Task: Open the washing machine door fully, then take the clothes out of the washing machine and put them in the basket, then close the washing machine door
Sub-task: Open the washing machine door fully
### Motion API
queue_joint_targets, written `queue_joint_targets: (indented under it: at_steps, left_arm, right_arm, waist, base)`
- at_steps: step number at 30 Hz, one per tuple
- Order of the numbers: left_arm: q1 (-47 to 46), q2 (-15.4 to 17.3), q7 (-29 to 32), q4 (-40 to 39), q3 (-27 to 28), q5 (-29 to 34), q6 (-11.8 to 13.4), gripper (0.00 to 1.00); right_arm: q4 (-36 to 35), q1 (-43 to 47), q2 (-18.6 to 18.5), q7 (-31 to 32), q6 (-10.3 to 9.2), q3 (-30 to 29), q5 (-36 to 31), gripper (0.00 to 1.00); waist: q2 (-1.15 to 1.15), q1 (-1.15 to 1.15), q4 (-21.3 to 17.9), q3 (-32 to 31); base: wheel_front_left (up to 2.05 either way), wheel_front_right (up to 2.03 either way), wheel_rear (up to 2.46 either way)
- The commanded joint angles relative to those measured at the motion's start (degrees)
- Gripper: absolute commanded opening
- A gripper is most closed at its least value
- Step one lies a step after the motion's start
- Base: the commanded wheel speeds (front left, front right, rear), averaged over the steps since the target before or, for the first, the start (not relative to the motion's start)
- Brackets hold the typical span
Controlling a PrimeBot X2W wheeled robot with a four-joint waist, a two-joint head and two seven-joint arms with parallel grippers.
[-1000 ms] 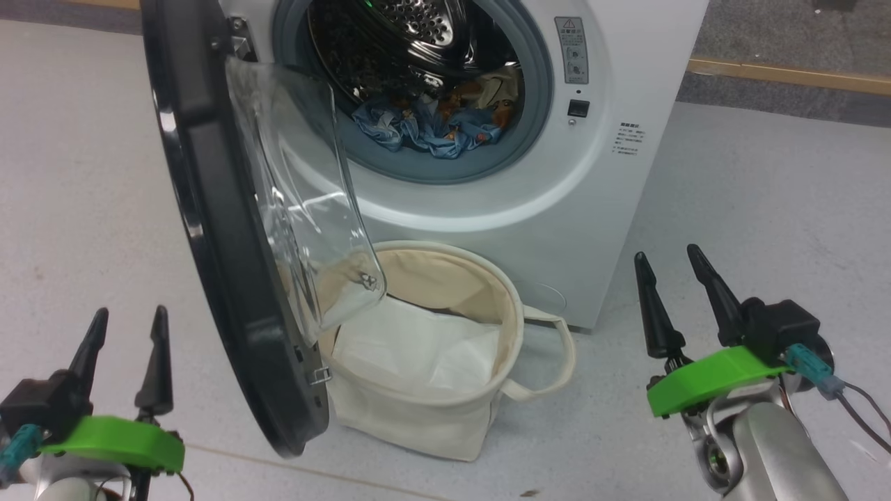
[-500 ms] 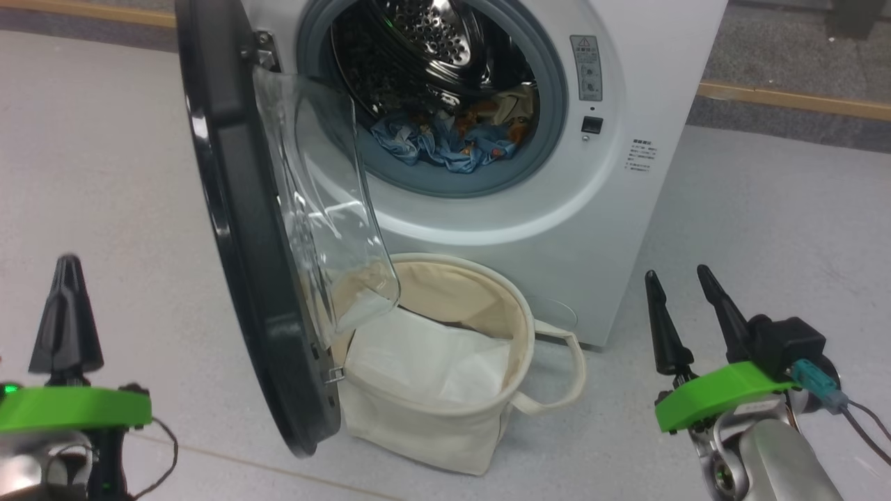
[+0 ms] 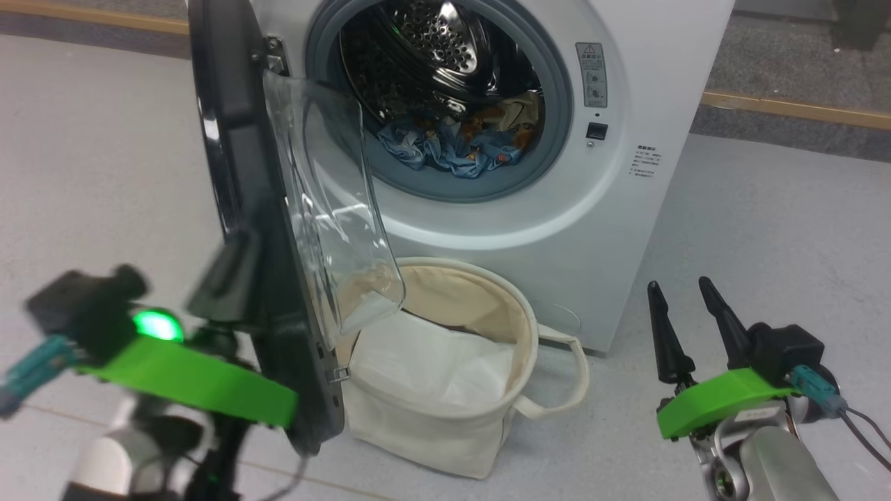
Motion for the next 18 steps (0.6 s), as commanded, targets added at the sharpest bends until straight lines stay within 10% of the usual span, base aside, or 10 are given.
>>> queue_joint_targets:
  at_steps: [1,18]
  left_arm:
    - [-3.29,0.1,2.8,-3.31,-0.16,0.28,0.9,0.0]
    - [3.49,-6.94,6.59,4.03,-11.91,2.52,6.85,0.0]
  right_arm:
    - [-1.46,-2.34,0.18,-0.7,0.42,0.96,0.17,1.0]
    - [-1.55,-3.41,0.42,-0.7,0.42,0.09,0.12,1.0]
  waist:
    - [0.0,0.0,-0.1,0.21]
    - [0.0,0.0,-0.42,2.18]
  base:
    - [0.0,0.0,0.0]
    - [0.0,0.0,0.0]
